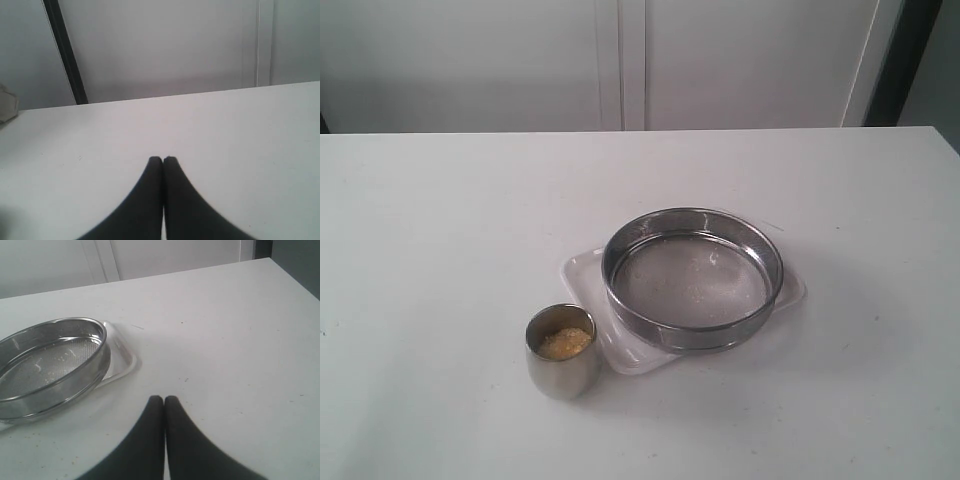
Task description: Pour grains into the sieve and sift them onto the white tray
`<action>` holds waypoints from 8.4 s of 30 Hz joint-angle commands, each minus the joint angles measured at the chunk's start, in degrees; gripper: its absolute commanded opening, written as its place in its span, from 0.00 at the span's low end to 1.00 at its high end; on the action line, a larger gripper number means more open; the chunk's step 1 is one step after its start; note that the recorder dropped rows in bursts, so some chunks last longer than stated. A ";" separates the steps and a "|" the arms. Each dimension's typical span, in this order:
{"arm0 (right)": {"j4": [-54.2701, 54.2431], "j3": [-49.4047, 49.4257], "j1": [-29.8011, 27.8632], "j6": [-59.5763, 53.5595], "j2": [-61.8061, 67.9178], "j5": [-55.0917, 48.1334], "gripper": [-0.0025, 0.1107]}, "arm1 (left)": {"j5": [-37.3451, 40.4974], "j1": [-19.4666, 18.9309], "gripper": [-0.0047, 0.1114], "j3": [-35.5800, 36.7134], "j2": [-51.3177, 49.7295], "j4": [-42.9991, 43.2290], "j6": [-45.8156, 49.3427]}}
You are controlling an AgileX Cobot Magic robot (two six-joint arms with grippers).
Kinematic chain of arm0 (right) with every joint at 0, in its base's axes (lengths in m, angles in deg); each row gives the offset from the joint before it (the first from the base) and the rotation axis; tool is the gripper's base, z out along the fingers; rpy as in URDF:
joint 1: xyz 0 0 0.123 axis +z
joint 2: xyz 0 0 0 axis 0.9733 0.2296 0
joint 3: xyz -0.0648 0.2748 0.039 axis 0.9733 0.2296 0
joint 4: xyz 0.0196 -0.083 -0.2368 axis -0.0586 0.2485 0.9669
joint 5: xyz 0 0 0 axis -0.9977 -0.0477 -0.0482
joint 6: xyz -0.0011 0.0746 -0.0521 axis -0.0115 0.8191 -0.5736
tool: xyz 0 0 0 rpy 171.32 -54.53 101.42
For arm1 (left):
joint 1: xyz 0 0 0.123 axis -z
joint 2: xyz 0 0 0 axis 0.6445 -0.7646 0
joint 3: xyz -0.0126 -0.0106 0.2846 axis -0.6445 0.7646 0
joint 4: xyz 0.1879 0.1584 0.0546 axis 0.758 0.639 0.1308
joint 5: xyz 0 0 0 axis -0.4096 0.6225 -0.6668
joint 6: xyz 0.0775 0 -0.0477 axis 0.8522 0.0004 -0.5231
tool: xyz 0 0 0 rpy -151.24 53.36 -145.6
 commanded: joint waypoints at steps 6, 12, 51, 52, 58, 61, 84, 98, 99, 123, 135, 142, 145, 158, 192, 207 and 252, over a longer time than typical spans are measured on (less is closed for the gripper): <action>-0.02 0.31 -0.11 0.13 -0.34 0.84 0.02 | -1.26 -0.23 0.04 0.24 0.26 -0.60 0.00; -0.02 0.31 -0.11 0.13 -0.34 0.84 0.02 | -6.00 -0.23 0.04 0.24 0.26 -0.60 -2.67; -0.02 0.31 -0.11 0.13 -0.34 0.84 0.02 | -5.43 -0.23 0.04 -29.29 -27.11 -0.60 -2.95; -0.02 0.31 -0.11 0.13 -0.34 0.84 0.02 | -6.47 -0.23 0.04 -29.29 -27.11 -0.60 -2.95; -0.02 0.31 -0.11 0.13 -0.34 0.84 0.02 | -7.90 -0.23 0.04 -29.29 -28.38 -0.60 -9.54; -0.02 0.31 -0.11 0.13 -0.34 0.84 0.02 | -7.76 -0.11 0.04 -29.29 -31.22 -0.03 -10.98; -0.02 0.31 -0.11 1.30 -0.34 0.84 0.02 | -32.09 -0.11 0.04 -19.46 -56.65 41.26 -34.55; -0.02 0.31 -0.11 1.30 -0.34 0.84 0.02 | -31.60 -0.11 0.04 -19.23 -57.22 43.46 -36.21; -0.02 0.31 -0.11 1.30 -0.34 0.84 0.02 | -31.60 -0.11 0.04 -19.23 -57.22 42.67 -36.07; -0.02 0.31 -0.11 1.30 -0.34 0.84 0.02 | -24.83 19.90 0.04 -15.81 -59.20 25.25 -15.11; -0.02 0.31 -0.11 1.30 -0.34 0.84 0.02 | -33.60 19.90 0.04 -14.55 -65.58 26.47 -15.19; -0.02 0.31 -0.11 1.30 -0.34 0.84 0.02 | -34.92 19.90 0.04 -14.25 -67.37 24.22 -15.35; -0.02 0.31 -0.11 1.30 -0.34 0.84 0.02 | -35.20 19.90 0.04 -14.25 -67.37 24.50 -14.56; -0.02 0.31 -0.11 1.30 -0.34 0.84 0.02 | -34.15 19.90 0.04 -14.25 -67.37 12.24 3.89; -0.02 0.31 -0.11 1.30 -0.34 0.84 0.02 | -57.12 20.00 0.04 -11.32 -86.86 27.05 -8.75; -0.02 0.31 -0.11 1.30 -0.34 0.84 0.02 | -57.02 20.00 0.09 -11.11 -87.34 38.89 -15.07; -0.02 0.31 -0.11 1.30 -0.34 0.84 0.02 | -64.22 20.00 0.93 -20.39 -102.84 49.79 -13.26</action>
